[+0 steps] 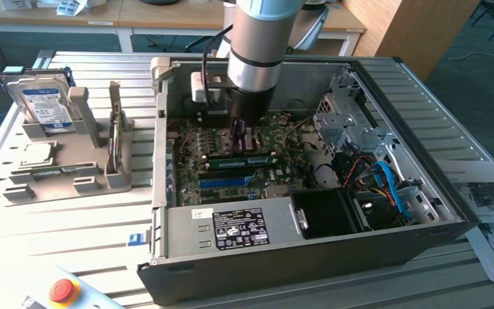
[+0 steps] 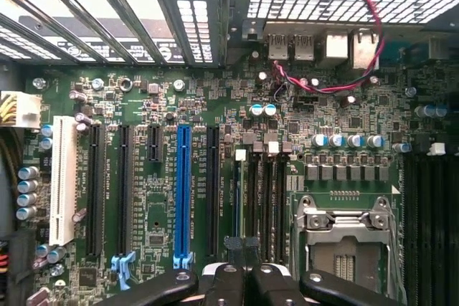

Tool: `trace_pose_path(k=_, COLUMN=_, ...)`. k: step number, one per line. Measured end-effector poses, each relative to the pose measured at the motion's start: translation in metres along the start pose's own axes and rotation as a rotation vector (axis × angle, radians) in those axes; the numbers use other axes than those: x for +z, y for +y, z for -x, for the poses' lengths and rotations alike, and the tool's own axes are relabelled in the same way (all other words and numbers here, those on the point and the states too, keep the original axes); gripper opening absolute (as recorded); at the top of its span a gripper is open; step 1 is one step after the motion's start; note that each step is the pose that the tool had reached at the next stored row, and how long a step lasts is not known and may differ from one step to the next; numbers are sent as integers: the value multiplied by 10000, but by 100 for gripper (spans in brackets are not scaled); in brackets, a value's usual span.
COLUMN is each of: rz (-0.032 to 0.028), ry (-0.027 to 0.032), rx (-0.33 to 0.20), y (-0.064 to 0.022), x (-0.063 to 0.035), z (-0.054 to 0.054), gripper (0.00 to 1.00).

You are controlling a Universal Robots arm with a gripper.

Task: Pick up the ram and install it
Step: 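Press down the ram until it locks into place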

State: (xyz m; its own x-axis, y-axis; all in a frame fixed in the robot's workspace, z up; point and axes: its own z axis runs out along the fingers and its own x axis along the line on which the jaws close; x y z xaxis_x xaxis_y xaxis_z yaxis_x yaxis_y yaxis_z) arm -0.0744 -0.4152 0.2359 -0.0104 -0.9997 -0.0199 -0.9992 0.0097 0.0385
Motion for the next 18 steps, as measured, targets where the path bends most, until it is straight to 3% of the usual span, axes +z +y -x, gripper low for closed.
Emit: trace_pose_path(k=18, rz=0, ry=0, rx=-1, y=-4, x=-357, z=8, gripper=10)
